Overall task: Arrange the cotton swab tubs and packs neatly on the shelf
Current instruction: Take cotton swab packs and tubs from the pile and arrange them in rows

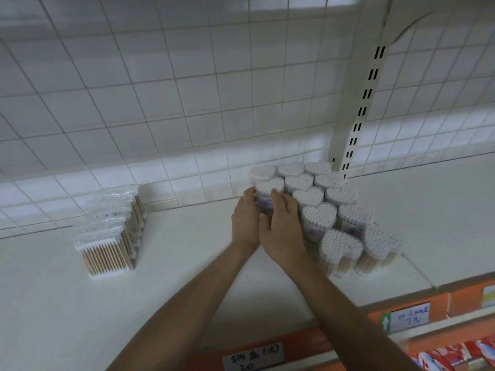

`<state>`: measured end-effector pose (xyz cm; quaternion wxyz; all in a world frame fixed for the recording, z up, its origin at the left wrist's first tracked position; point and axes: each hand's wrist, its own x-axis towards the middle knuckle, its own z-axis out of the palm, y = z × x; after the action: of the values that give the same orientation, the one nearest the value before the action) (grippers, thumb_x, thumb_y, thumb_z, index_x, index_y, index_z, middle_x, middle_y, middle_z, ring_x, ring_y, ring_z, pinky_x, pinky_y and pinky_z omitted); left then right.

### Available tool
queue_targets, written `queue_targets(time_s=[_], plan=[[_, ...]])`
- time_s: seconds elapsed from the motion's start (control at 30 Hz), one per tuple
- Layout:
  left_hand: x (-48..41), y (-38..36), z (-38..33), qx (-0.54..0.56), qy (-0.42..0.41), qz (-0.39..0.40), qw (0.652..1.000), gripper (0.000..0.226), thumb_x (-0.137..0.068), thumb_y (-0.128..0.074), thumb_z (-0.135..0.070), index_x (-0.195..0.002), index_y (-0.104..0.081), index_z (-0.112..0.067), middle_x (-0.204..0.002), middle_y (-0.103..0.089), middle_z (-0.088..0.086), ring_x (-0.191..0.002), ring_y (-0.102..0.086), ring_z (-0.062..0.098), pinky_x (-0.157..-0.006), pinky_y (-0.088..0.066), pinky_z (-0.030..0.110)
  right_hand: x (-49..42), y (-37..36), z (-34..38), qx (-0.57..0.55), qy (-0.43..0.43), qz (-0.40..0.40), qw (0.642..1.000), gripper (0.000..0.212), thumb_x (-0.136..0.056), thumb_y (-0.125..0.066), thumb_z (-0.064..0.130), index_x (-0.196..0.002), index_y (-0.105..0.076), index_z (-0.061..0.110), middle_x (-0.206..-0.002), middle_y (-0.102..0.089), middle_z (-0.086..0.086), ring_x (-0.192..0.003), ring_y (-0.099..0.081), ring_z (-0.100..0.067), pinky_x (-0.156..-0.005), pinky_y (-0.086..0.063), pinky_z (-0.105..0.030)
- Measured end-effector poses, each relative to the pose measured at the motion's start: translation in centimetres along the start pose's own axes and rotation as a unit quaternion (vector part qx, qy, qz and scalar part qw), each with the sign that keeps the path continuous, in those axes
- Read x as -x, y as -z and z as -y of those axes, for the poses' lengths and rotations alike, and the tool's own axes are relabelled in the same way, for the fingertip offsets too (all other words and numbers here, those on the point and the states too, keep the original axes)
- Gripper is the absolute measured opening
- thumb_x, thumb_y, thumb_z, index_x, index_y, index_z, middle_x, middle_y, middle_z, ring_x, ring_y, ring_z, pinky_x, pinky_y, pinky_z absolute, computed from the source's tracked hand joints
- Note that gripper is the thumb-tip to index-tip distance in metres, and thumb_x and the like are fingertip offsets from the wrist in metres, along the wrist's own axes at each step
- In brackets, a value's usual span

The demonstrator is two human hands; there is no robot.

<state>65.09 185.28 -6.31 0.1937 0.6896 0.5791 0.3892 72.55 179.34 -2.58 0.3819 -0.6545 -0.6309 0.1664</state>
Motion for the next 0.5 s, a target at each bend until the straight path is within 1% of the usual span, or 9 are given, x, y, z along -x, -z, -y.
queue_targets(time_s=[0.17, 0.23, 0.3, 0.33, 0.4, 0.5], plan=[[0.3, 0.6, -0.2, 0.000, 0.027, 0.016, 1.000, 0.048, -0.086, -0.062, -0.029, -0.128, -0.043, -0.014, -0.113, -0.062, 0.006, -0.099, -0.061, 0.025, -0.084, -0.050, 0.038, 0.6, 0.0, 0.1, 0.000, 0.009, -0.018, 1.000, 0.056, -0.090, -0.050, 0.010, -0.142, -0.030, 0.006, -0.141, -0.029, -0.015, -0.129, -0.033, -0.024, -0.103, -0.030, -0.023], [0.6, 1.3, -0.6, 0.007, 0.037, 0.028, 0.999, 0.052, -0.085, -0.060, -0.032, -0.130, -0.043, -0.011, -0.116, -0.060, 0.009, -0.102, -0.060, 0.026, -0.086, -0.049, 0.039, 0.9, 0.1, 0.1, 0.007, 0.013, -0.032, 0.999, 0.052, -0.090, -0.051, 0.010, -0.139, -0.034, 0.005, -0.137, -0.033, -0.015, -0.125, -0.036, -0.024, -0.101, -0.030, -0.024], [1.0, 2.1, -1.1, 0.038, 0.054, 0.038, 0.997, 0.061, -0.080, -0.051, -0.038, -0.132, -0.042, -0.007, -0.120, -0.057, 0.012, -0.107, -0.057, 0.029, -0.091, -0.047, 0.042, 1.2, 0.1, 0.2, 0.016, 0.016, -0.037, 0.999, 0.050, -0.090, -0.051, 0.010, -0.136, -0.036, 0.005, -0.134, -0.036, -0.014, -0.123, -0.037, -0.024, -0.099, -0.030, -0.025], [1.1, 2.4, -1.3, 0.041, 0.052, 0.041, 0.997, 0.062, -0.080, -0.050, -0.036, -0.134, -0.041, -0.006, -0.122, -0.055, 0.014, -0.110, -0.055, 0.029, -0.092, -0.047, 0.042, 1.4, 0.2, 0.3, 0.021, 0.017, -0.035, 0.999, 0.048, -0.090, -0.051, 0.011, -0.136, -0.036, 0.005, -0.133, -0.038, -0.014, -0.122, -0.038, -0.025, -0.099, -0.031, -0.025], [1.4, 2.7, -1.3, 0.019, 0.035, 0.045, 0.998, 0.057, -0.085, -0.055, -0.025, -0.137, -0.039, -0.006, -0.126, -0.054, 0.015, -0.114, -0.053, 0.030, -0.094, -0.046, 0.042, 1.7, 0.1, 0.4, 0.022, 0.016, -0.029, 0.999, 0.045, -0.090, -0.050, 0.011, -0.133, -0.039, 0.006, -0.131, -0.040, -0.014, -0.120, -0.040, -0.025, -0.097, -0.032, -0.027], [1.8, 3.2, -1.6, 0.012, 0.029, 0.049, 0.998, 0.057, -0.085, -0.050, -0.024, -0.138, -0.039, -0.007, -0.126, -0.053, 0.015, -0.114, -0.052, 0.030, -0.094, -0.045, 0.043, 1.9, 0.0, 0.7, 0.015, 0.014, -0.018, 1.000, 0.041, -0.092, -0.047, 0.011, -0.132, -0.041, 0.007, -0.130, -0.043, -0.013, -0.119, -0.042, -0.024, -0.095, -0.034, -0.028]])
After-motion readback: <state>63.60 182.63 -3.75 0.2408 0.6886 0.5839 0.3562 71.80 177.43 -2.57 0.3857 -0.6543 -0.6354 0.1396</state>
